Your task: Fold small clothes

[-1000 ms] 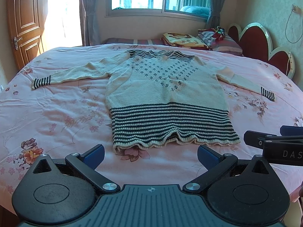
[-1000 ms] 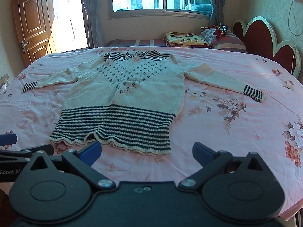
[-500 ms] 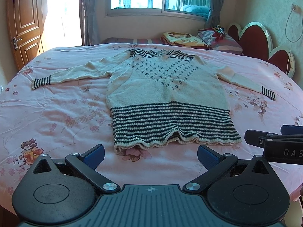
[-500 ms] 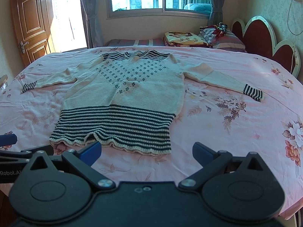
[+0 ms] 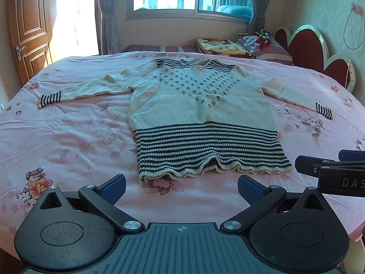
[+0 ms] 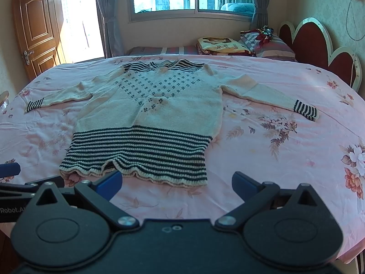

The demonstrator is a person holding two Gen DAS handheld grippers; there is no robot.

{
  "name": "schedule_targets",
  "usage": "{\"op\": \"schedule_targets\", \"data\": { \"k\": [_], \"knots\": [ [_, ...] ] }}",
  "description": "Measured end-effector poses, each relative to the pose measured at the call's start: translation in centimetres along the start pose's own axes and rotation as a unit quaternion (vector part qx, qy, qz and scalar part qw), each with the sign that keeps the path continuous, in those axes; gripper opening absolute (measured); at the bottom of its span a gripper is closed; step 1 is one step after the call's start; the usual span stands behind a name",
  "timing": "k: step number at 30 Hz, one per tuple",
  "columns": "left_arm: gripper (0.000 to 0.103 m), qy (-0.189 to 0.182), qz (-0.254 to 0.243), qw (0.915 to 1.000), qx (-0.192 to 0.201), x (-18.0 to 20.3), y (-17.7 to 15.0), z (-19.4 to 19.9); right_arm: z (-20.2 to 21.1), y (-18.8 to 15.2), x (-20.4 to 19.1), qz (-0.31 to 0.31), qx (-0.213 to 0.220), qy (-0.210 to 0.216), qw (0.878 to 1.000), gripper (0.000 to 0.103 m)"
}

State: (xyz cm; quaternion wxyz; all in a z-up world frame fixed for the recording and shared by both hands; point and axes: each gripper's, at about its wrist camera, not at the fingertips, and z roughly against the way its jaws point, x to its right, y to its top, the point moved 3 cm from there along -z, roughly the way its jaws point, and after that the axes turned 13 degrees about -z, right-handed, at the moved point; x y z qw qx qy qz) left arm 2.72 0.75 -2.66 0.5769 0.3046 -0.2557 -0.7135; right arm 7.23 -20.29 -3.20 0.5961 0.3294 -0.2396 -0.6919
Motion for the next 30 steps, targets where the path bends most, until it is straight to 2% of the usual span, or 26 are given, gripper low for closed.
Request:
{"op": "schedule_targets", "data": {
  "k": [30],
  "knots": [
    [0.103,0.001,-0.004,1.0000,-0.005,-0.17,0.22,-0.37,-0.56,0.07,-0.64,0.001,-0.007,0.002,1.000,0.102]
  ]
}}
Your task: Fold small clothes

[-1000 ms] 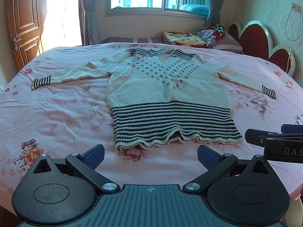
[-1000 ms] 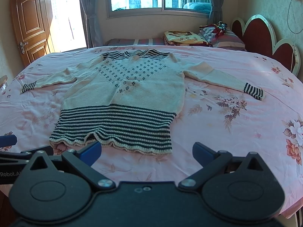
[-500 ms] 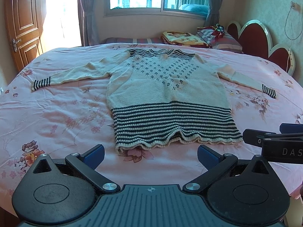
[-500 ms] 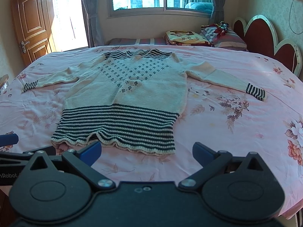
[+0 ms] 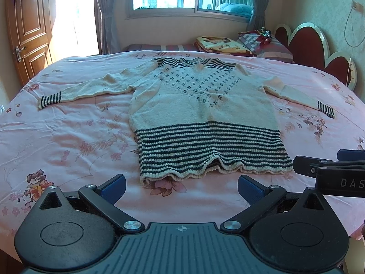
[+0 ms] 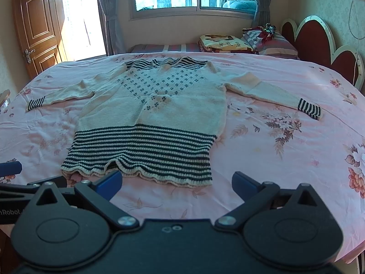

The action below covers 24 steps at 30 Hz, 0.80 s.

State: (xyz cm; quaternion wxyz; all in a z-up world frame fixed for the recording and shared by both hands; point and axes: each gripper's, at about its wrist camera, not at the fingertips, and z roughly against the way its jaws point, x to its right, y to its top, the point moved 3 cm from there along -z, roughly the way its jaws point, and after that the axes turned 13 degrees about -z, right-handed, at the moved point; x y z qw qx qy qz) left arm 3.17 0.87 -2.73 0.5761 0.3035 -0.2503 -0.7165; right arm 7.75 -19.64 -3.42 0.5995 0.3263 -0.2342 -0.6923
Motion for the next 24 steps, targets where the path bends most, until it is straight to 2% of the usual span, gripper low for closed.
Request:
{"op": "schedule_targets", "data": {
  "k": [4,7,10,12,15,16,18,19,24],
  "knots": [
    [0.103,0.004,0.006,1.0000,-0.005,-0.2,0.1,-0.4,-0.3,0.0,0.2,-0.007,-0.004,0.000,1.000,0.102],
    [0.103,0.022,0.000,0.9997,-0.010,-0.1,0.4,-0.8,-0.5,0.1,0.7,-0.015,-0.005,0.000,1.000,0.102],
    [0.103,0.023,-0.005,0.9997,-0.008,0.0,1.0,-1.3,-0.5,0.7,1.8,-0.023,0.014,-0.008,1.000,0.102],
    [0.103,0.024,0.003,0.9997,-0.004,-0.2,1.7,-1.8,-0.6,1.6,3.2,-0.033,0.040,-0.022,0.998,0.102],
    [0.103,0.013,0.018,0.9997,0.006,-1.0,3.2,-3.0,-1.3,2.9,5.8,-0.046,0.080,-0.009,0.996,0.102],
    [0.103,0.008,0.023,0.9997,0.005,-1.2,3.7,-3.6,-1.6,3.4,6.7,-0.052,0.086,-0.017,0.995,0.102],
    [0.103,-0.019,0.029,0.9994,0.009,-1.5,4.8,-5.0,-2.4,4.7,8.7,-0.070,0.089,-0.034,0.993,0.102],
    [0.103,-0.020,0.034,0.9991,0.014,-1.7,5.3,-5.6,-2.8,5.3,9.9,-0.085,0.087,-0.041,0.992,0.102],
    [0.103,-0.003,0.045,0.9986,0.029,-1.6,8.2,-9.5,-5.2,8.1,16.2,-0.160,0.091,-0.060,0.981,0.100]
  ]
}}
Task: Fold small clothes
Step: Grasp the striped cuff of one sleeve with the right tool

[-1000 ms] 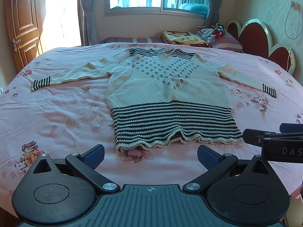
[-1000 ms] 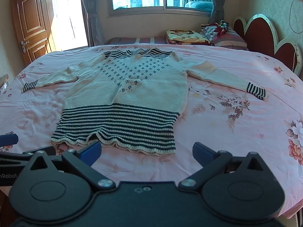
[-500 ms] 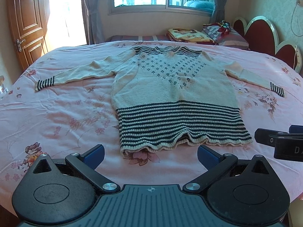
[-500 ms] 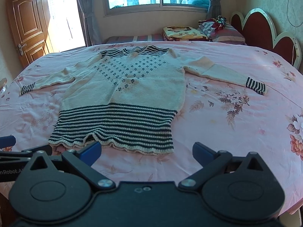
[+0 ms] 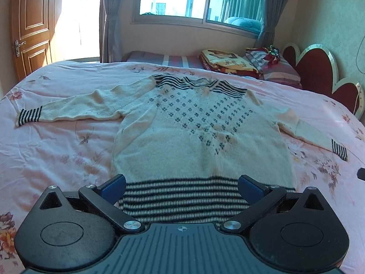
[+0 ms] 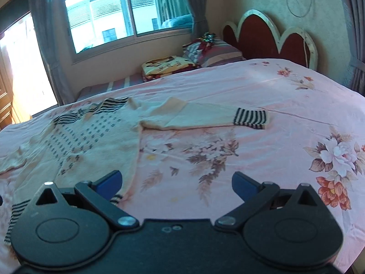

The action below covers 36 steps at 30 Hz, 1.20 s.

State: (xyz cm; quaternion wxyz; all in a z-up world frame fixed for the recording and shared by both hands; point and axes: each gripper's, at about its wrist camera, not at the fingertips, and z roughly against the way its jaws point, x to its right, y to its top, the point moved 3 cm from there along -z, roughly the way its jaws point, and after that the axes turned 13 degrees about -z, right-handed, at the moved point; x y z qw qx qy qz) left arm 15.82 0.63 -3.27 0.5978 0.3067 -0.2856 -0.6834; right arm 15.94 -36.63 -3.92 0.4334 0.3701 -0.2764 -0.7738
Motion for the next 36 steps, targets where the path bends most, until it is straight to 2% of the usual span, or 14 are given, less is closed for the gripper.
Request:
{"op": "schedule_targets", "data": {
  "k": [3,8,10,11,12,15,17,18,22,26,29,30,33,36],
  "knots": [
    [0.103,-0.015,0.008,0.9996,-0.021,0.4,1.2,-3.2,-3.0,2.3,2.8,-0.048,0.008,-0.004,0.999,0.099],
    [0.103,0.000,0.001,0.9990,-0.045,1.4,2.8,-7.1,-8.8,5.1,7.1,-0.138,0.010,-0.005,0.990,0.096],
    [0.103,0.004,0.005,0.9986,-0.053,1.5,3.4,-8.7,-11.5,5.9,8.7,-0.171,0.006,-0.004,0.985,0.077],
    [0.103,0.005,0.002,0.9983,-0.058,1.7,3.7,-9.5,-12.7,6.0,9.4,-0.185,0.000,-0.008,0.983,0.045],
    [0.103,0.007,-0.002,0.9980,-0.063,1.9,4.1,-10.3,-14.1,6.2,10.0,-0.200,-0.010,-0.013,0.980,0.040],
    [0.103,0.013,-0.013,0.9974,-0.070,2.4,5.1,-12.3,-16.9,6.4,11.2,-0.246,-0.020,-0.005,0.969,0.052],
    [0.103,0.014,-0.009,0.9978,-0.065,2.5,5.8,-13.4,-17.5,6.7,11.3,-0.263,-0.007,0.018,0.965,0.071],
    [0.103,0.011,0.001,0.9976,-0.068,2.5,6.0,-14.1,-17.9,6.9,11.2,-0.265,-0.004,0.021,0.964,0.075],
    [0.103,0.000,0.044,0.9961,-0.077,2.3,7.1,-16.4,-19.9,7.9,11.1,-0.284,0.002,0.033,0.958,0.075],
    [0.103,0.011,0.040,0.9971,-0.064,2.4,8.3,-17.2,-21.0,8.8,11.5,-0.324,0.002,0.051,0.945,0.071],
    [0.103,0.011,0.043,0.9973,-0.058,1.8,8.7,-17.5,-21.8,8.3,11.3,-0.357,-0.019,0.079,0.930,0.048],
    [0.103,0.010,0.044,0.9973,-0.059,1.6,8.7,-17.6,-21.9,8.2,11.1,-0.357,-0.015,0.075,0.931,0.043],
    [0.103,0.014,0.044,0.9967,-0.067,0.3,8.4,-17.9,-21.8,8.2,11.3,-0.353,0.003,0.039,0.935,0.012],
    [0.103,0.020,0.029,0.9962,-0.080,-1.1,8.1,-18.3,-22.0,8.9,10.4,-0.308,0.009,0.007,0.951,0.006]
  ]
}}
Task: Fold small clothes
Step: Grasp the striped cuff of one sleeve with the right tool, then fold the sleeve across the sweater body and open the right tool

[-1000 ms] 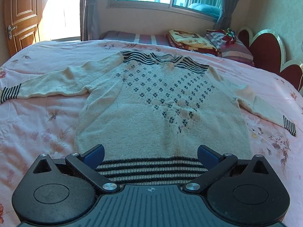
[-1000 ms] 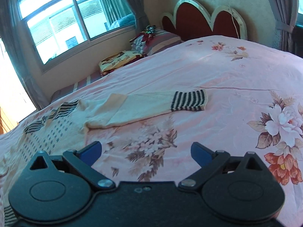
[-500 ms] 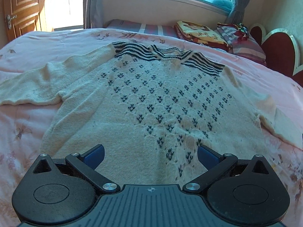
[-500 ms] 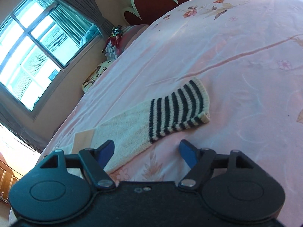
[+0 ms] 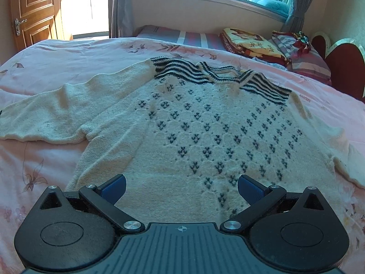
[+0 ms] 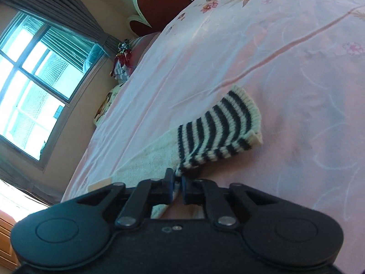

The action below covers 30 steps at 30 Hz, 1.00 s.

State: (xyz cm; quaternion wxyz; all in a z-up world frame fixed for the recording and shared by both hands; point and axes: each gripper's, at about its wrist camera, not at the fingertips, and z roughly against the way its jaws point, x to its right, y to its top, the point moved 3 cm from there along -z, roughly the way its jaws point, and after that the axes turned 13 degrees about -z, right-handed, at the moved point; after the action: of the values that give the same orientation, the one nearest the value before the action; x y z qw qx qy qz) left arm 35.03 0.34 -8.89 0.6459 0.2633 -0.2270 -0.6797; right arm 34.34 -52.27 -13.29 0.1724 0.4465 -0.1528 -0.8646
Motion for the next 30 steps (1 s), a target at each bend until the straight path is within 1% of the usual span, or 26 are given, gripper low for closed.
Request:
{"op": "schedule_targets", "data": {
  "k": [1,2,4,5,7,8,10,11,13,15,16,17,19,20,21,22,23,24,26,28,30],
  "knots": [
    [0.103,0.003,-0.003,1.0000,-0.004,-0.5,-0.1,-0.2,0.0,-0.3,-1.4,0.037,0.003,-0.002,0.999,0.006],
    [0.103,0.004,-0.005,1.0000,-0.006,-1.3,-0.2,-0.4,0.1,-0.8,-2.8,0.073,0.003,0.007,0.997,0.006],
    [0.103,-0.002,-0.007,1.0000,-0.002,-2.5,-0.3,-0.9,0.2,-2.5,-6.2,0.147,0.001,0.019,0.989,0.006],
    [0.103,-0.005,-0.007,1.0000,0.001,-3.1,-0.2,-1.1,0.5,-4.0,-8.5,0.192,-0.004,0.034,0.981,0.006],
    [0.103,-0.014,-0.005,0.9999,0.005,-4.2,0.1,-1.4,1.0,-7.1,-12.0,0.255,-0.017,0.062,0.965,0.006],
    [0.103,-0.019,-0.003,0.9998,0.008,-4.8,0.4,-1.5,1.2,-9.1,-13.7,0.286,-0.026,0.076,0.955,0.006],
    [0.103,-0.027,-0.003,0.9994,0.020,-6.1,0.8,-1.2,1.2,-12.8,-16.4,0.332,-0.048,0.097,0.937,0.006],
    [0.103,-0.025,-0.006,0.9994,0.022,-6.8,1.0,-1.0,1.0,-14.8,-17.7,0.352,-0.062,0.107,0.928,0.006],
    [0.103,-0.026,-0.011,0.9993,0.025,-8.2,1.3,-0.9,0.8,-18.9,-19.5,0.383,-0.094,0.122,0.911,0.006],
    [0.103,-0.034,-0.005,0.9991,0.026,-9.5,1.4,-0.8,0.1,-22.9,-21.1,0.410,-0.127,0.134,0.893,0.006],
    [0.103,-0.042,0.000,0.9987,0.029,-10.2,1.4,-0.7,-0.3,-24.5,-21.5,0.421,-0.140,0.136,0.886,0.006],
    [0.103,-0.045,0.003,0.9985,0.030,-10.6,1.5,-0.7,-0.3,-27.0,-21.9,0.437,-0.154,0.137,0.875,0.006],
    [0.103,-0.054,0.007,0.9979,0.035,-11.4,1.7,-0.6,-0.4,-30.4,-21.9,0.464,-0.174,0.136,0.858,0.007],
    [0.103,-0.061,0.011,0.9974,0.037,-11.5,1.8,-0.6,-0.4,-31.8,-21.5,0.476,-0.176,0.132,0.851,0.010],
    [0.103,-0.071,0.019,0.9965,0.038,-11.7,1.9,-0.7,0.2,-32.7,-21.2,0.489,-0.161,0.133,0.847,0.017],
    [0.103,-0.083,0.026,0.9954,0.040,-11.6,2.0,-0.8,0.9,-33.2,-21.0,0.500,-0.152,0.136,0.842,0.020],
    [0.103,-0.092,0.029,0.9944,0.042,-11.5,2.2,-0.9,1.5,-33.2,-20.9,0.503,-0.148,0.137,0.840,0.025],
    [0.103,-0.102,0.030,0.9934,0.044,-11.1,2.3,-1.1,2.1,-32.8,-20.6,0.498,-0.144,0.138,0.844,0.029],
    [0.103,-0.137,0.040,0.9889,0.041,-9.8,2.9,-1.9,3.2,-31.6,-19.8,0.484,-0.144,0.140,0.852,0.033],
    [0.103,-0.175,0.048,0.9828,0.035,-8.1,3.4,-3.2,4.1,-30.3,-18.9,0.470,-0.144,0.138,0.860,0.033],
    [0.103,-0.196,0.042,0.9791,0.030,-6.1,4.0,-4.6,4.5,-28.8,-18.1,0.450,-0.135,0.129,0.873,0.034]
  ]
}}
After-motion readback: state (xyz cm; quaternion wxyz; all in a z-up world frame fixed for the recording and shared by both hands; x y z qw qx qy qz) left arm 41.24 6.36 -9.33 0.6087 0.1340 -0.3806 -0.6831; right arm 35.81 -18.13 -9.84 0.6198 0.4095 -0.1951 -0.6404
